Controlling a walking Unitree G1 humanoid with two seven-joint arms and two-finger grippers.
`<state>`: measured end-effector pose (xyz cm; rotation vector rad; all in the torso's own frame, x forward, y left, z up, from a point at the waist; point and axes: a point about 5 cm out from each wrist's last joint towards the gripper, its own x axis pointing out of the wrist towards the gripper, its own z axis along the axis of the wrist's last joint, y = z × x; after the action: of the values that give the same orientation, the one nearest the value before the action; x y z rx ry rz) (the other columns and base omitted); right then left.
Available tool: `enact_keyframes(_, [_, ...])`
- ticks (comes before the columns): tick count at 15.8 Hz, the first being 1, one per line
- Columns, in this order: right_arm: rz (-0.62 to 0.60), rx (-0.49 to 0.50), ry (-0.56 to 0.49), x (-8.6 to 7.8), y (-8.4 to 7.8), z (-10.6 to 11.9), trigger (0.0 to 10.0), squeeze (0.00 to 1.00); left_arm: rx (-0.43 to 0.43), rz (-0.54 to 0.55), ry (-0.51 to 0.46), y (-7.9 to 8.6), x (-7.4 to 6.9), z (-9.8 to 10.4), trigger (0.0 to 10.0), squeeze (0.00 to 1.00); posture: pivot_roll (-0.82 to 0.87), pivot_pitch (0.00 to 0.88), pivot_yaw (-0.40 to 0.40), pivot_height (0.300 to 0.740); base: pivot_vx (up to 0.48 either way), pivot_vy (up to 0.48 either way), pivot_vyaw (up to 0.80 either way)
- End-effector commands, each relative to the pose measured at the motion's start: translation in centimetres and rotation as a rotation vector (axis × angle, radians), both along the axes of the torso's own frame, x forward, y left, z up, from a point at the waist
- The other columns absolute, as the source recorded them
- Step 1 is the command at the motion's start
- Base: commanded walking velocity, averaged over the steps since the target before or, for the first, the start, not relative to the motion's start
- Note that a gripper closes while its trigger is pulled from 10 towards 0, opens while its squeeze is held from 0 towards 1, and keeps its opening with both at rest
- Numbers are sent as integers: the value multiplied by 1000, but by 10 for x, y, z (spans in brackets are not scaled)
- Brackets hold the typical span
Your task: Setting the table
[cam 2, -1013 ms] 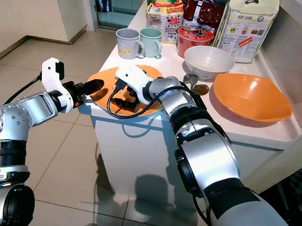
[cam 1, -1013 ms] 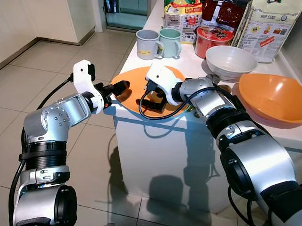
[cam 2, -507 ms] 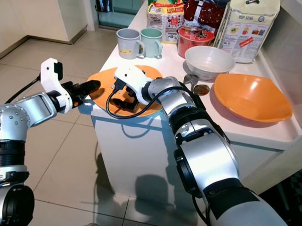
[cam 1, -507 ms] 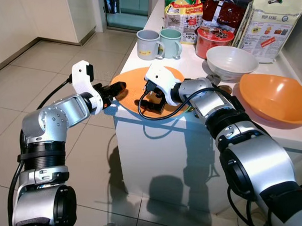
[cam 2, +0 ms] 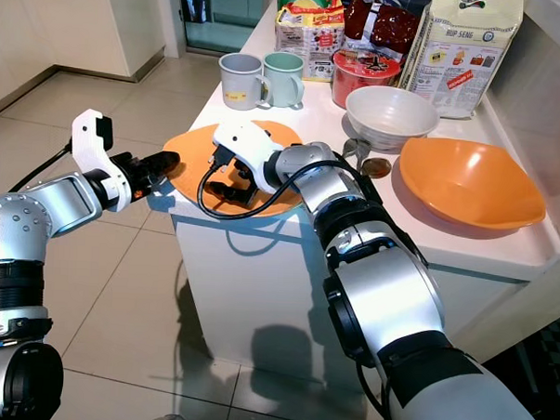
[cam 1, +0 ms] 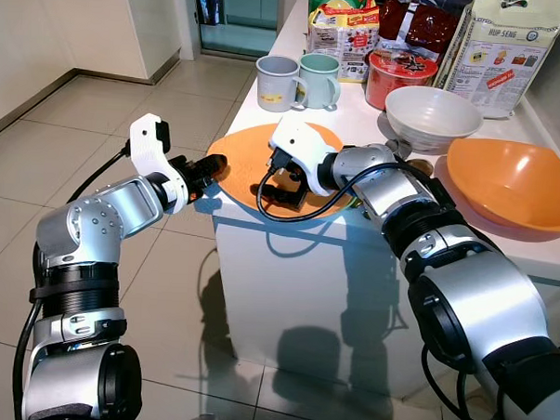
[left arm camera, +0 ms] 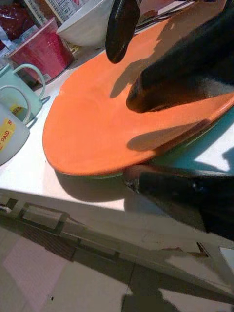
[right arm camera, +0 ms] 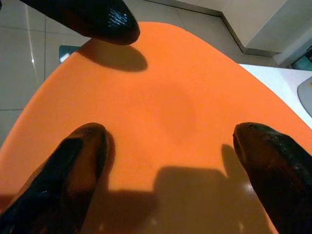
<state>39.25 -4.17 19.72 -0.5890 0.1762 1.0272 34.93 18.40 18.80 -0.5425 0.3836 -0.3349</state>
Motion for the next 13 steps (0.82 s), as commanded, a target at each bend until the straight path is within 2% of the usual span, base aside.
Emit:
enact_keyframes(1, [11,-5,-10,0,3,3,10000,0,-19,-41,-13,-8,1,6,0,0,49,0,21,740,0,0,0])
enact_keyframes(13, [-2,23,-16,1,3,6,10000,0,-3,-35,9,-8,1,2,0,0,47,0,25,740,0,0,0])
